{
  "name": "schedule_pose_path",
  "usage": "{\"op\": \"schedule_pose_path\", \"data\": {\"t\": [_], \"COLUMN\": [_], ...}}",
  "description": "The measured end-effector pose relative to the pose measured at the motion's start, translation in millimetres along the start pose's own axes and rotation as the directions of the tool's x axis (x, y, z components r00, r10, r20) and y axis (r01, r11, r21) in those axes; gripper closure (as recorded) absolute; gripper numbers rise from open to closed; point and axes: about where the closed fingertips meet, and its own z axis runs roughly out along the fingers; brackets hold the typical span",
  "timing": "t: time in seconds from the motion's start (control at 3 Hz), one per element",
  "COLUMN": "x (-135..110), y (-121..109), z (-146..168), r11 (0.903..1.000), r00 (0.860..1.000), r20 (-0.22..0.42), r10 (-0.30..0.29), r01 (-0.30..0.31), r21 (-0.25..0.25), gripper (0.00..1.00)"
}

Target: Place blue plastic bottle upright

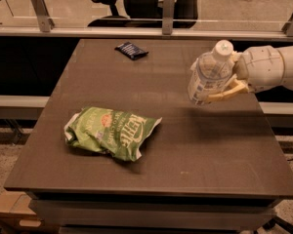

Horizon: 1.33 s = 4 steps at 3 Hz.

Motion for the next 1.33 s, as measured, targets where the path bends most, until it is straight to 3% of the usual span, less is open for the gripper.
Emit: {"op": "schedule_pose_path", "data": {"t": [0.33,0.67,1.0,1.33], "x": [23,38,39,46], "y": [-22,-36,-40,-50], "z": [-30,-53,-52,-46], "r11": [0.9796,0.9447,0.9392,0.9412], "r00": [0.978,0.946,0.941,0.944], "r20": [0.087,0.098,0.097,0.111], "r10": [0.192,0.309,0.323,0.311], "r01": [-0.196,-0.317,-0.331,-0.322], "r21": [0.043,0.084,0.09,0.103], "gripper": [1.0,1.0,1.0,1.0]}}
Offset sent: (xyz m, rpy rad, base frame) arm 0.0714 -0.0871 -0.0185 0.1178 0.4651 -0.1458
